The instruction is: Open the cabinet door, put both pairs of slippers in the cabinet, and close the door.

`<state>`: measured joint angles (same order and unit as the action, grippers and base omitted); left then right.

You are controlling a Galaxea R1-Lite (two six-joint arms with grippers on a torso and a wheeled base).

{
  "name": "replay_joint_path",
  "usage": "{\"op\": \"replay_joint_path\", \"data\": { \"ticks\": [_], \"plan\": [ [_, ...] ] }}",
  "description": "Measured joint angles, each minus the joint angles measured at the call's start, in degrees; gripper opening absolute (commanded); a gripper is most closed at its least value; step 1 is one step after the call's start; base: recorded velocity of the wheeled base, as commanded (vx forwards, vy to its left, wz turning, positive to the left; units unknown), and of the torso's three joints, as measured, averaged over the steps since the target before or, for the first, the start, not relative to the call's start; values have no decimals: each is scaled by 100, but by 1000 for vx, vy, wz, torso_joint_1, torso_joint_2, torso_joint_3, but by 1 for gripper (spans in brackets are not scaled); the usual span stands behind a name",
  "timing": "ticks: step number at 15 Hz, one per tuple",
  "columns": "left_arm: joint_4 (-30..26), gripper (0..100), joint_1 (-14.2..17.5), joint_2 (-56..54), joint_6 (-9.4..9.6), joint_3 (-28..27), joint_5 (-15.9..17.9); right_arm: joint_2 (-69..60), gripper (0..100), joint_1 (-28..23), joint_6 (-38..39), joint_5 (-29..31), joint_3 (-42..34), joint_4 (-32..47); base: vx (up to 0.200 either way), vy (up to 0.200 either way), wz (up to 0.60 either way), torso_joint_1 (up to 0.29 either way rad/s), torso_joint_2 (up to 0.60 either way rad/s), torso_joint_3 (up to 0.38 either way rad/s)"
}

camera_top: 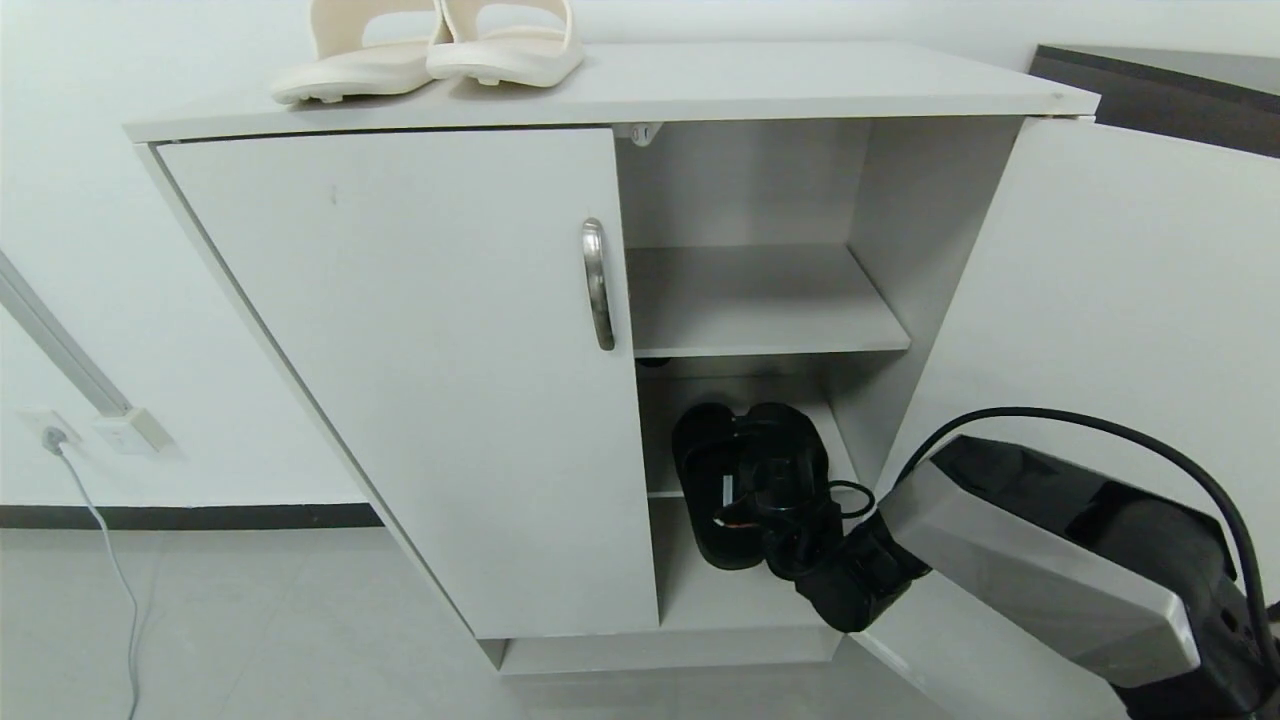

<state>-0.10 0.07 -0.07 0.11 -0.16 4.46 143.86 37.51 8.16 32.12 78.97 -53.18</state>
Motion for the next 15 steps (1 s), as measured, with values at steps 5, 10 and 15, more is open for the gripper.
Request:
{"op": "replay_joint_path", "data": {
  "ticks": [5,10,15],
  "plan": [
    [0,0,-5,0,-1,-2,-9,490,0,-218,7,28,1486,889,0,0,0,0,0,0],
    [2,0,0,0,-1,-2,-12,807,0,-386,2,37,2478,1497,0,0,0,0,0,0],
    [5,0,-2,0,-32,-2,-15,1063,0,-461,-6,34,2877,1601,0,0,0,0,0,0]
  ]
}}
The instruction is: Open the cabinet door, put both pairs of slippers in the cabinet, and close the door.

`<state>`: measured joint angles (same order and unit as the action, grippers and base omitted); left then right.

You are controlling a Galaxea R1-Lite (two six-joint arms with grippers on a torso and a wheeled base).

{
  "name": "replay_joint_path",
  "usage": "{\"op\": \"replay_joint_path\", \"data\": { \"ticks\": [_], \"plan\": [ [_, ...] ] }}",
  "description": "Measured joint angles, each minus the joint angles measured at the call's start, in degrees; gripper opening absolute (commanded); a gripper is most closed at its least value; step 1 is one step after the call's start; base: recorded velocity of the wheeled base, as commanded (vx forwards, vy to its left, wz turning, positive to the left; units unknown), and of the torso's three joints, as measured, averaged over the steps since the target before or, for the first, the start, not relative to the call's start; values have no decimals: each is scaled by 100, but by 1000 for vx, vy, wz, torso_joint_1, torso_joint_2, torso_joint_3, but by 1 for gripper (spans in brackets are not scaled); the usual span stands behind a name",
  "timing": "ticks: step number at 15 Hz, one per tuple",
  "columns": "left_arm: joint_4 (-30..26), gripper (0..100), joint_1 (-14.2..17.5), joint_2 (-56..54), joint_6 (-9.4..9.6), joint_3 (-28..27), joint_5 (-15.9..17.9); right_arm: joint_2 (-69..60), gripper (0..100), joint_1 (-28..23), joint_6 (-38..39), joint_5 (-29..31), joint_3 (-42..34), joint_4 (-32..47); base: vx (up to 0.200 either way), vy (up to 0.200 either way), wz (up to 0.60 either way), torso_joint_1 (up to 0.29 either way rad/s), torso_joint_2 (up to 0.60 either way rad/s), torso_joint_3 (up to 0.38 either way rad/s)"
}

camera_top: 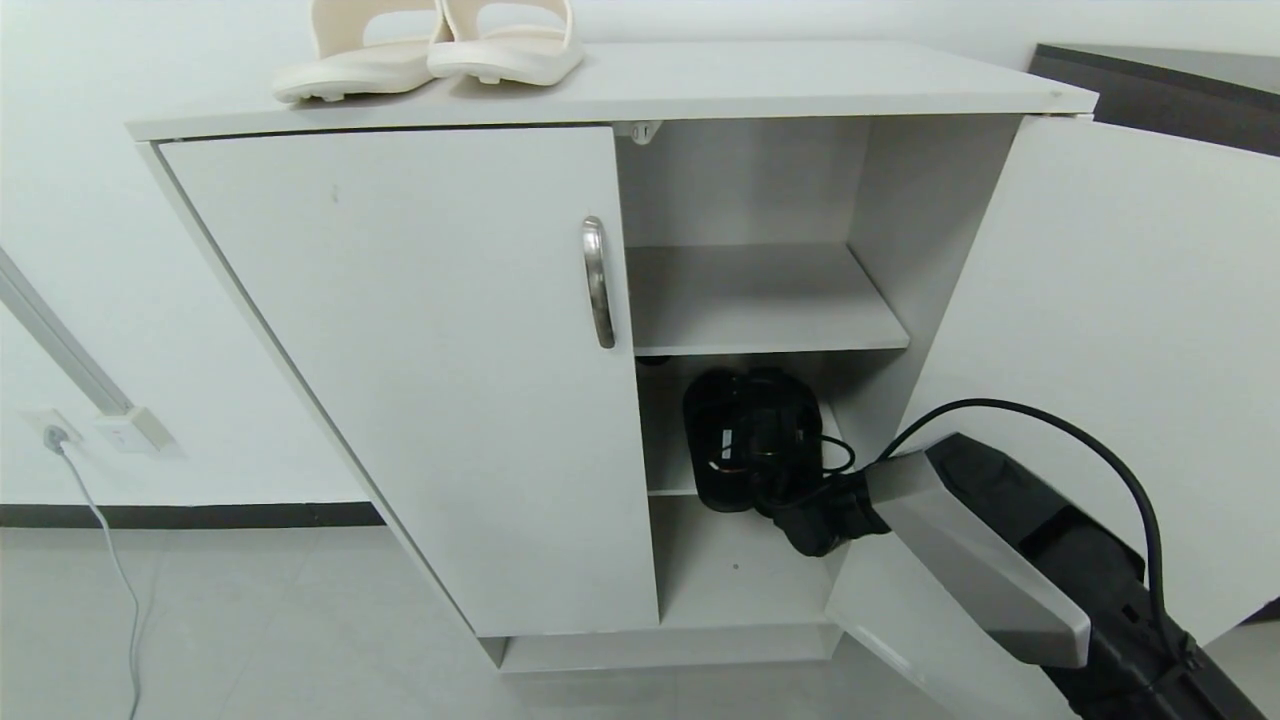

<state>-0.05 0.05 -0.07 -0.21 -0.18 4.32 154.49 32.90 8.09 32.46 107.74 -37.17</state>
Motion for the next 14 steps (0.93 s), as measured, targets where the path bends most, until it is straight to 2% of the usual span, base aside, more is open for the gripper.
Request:
{"op": "replay_joint_path", "data": {
  "ticks": [5,6,11,14],
  "plan": [
    [5,0,2,0,-9,0,-126,249,0,-52,2,-1,419,215,0,0,0,0,0,0],
    [5,0,2,0,-12,0,-130,284,100,-46,0,-1,444,217,0,0,0,0,0,0],
    [5,0,2,0,-12,0,-130,328,100,-38,11,5,345,162,0,0,0,0,0,0],
    [5,0,2,0,-12,0,-132,130,100,-7,27,11,-129,-30,0,0,0,0,0,0]
  ]
}}
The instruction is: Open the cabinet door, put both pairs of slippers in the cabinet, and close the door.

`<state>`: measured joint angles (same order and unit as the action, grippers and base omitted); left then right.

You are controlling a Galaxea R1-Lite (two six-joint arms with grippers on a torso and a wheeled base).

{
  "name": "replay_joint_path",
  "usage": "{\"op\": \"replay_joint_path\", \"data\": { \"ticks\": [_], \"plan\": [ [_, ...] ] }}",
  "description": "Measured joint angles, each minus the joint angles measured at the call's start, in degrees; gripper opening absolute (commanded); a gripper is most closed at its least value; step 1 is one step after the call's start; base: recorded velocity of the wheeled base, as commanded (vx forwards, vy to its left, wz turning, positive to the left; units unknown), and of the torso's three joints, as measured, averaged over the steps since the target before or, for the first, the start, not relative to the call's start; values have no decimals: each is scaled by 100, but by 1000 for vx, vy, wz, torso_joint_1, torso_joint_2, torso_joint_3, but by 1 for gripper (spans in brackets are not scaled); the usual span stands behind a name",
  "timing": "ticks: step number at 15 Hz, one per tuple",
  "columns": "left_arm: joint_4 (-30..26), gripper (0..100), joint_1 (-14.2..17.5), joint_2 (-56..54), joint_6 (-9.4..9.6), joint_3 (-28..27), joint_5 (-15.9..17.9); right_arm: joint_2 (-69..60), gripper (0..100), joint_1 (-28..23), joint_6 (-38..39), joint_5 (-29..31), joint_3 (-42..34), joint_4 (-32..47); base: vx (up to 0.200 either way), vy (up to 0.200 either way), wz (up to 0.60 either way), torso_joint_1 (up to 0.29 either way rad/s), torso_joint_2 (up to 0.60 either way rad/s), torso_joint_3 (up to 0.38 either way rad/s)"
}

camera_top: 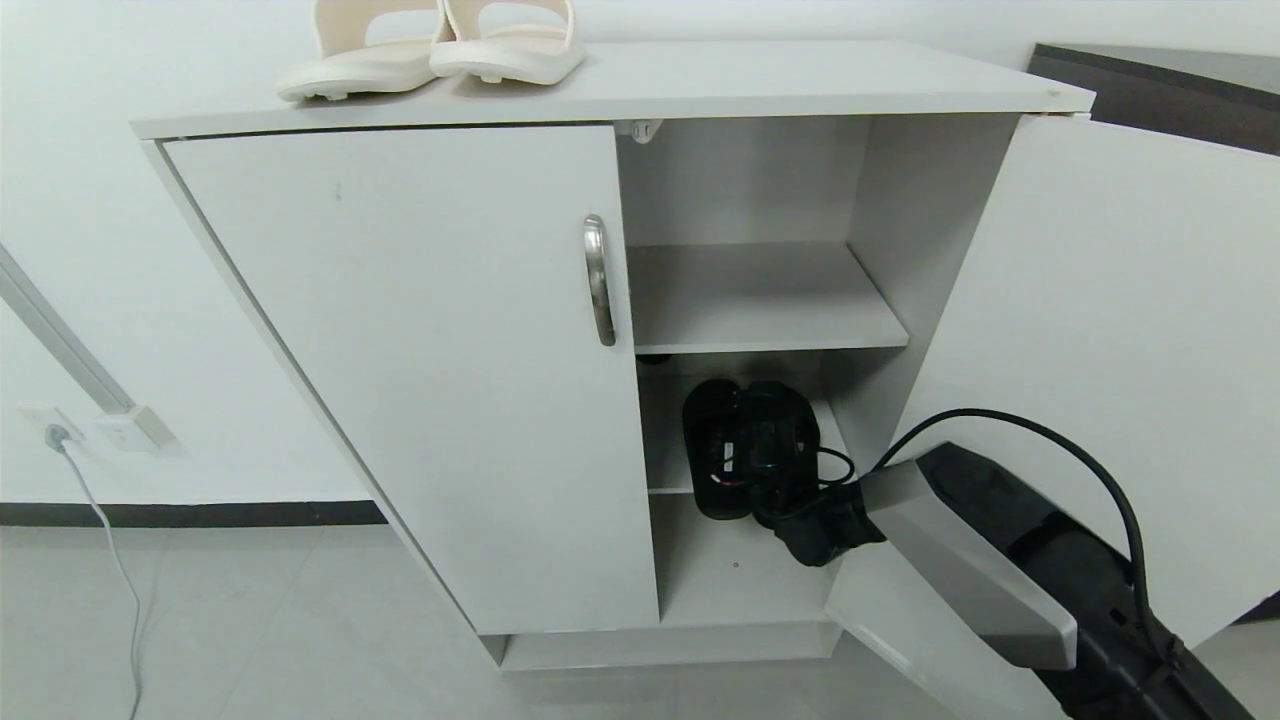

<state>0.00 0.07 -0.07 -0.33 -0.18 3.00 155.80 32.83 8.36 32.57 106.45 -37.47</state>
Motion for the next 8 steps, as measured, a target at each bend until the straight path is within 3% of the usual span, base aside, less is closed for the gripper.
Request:
{"op": "replay_joint_path", "data": {
  "ticks": [4,8],
  "plan": [
    [0,0,-2,0,0,0,6,-539,100,171,-2,11,-1072,-412,0,0,0,0,0,0],
    [0,0,2,0,1,2,6,-1352,100,477,-5,65,-2623,-1062,0,0,0,0,0,0]
  ]
}}
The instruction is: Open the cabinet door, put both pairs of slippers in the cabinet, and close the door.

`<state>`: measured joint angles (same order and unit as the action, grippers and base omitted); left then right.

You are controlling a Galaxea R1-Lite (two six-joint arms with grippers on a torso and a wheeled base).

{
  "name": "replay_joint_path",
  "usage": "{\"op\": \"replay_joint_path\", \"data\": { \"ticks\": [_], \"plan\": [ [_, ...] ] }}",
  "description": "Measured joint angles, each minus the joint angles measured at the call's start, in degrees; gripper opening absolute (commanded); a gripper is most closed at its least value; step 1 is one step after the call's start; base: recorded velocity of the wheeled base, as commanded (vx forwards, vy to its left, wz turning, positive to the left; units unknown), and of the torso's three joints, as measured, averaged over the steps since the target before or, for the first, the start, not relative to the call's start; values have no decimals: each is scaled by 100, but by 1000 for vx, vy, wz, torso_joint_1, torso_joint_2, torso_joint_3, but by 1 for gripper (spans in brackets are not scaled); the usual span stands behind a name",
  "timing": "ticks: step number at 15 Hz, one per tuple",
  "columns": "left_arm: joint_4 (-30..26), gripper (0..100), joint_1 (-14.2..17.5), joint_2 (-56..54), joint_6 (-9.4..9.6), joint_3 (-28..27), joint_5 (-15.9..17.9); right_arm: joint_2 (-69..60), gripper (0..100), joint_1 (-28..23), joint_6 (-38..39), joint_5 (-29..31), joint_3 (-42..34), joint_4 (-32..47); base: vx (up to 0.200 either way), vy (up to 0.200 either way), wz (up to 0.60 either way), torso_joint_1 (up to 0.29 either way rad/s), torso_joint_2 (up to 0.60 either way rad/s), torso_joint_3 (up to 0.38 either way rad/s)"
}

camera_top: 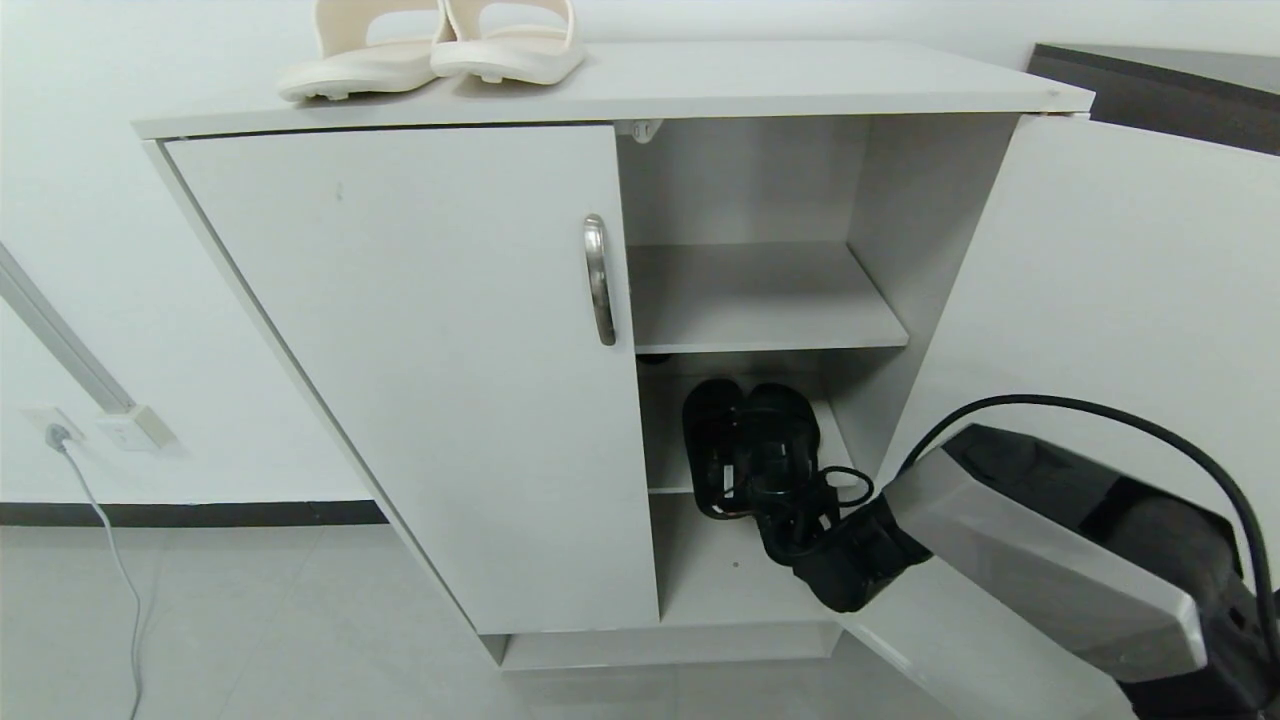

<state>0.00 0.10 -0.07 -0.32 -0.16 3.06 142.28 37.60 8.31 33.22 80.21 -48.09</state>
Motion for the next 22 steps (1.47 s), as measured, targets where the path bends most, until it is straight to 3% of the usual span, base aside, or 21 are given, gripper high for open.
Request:
{"op": "replay_joint_path", "data": {
  "ticks": [8,14,22],
  "plan": [
    [0,0,-2,0,5,-2,5,-2116,100,727,85,99,-3562,-1543,0,0,0,0,0,0],
    [0,0,-2,0,7,-2,6,-2549,100,1064,123,99,-3910,-1587,0,0,0,0,0,0],
    [-2,0,-5,0,0,-2,11,-2521,100,1097,137,99,-3918,-1604,-200,0,0,2,3,4]
  ]
}}
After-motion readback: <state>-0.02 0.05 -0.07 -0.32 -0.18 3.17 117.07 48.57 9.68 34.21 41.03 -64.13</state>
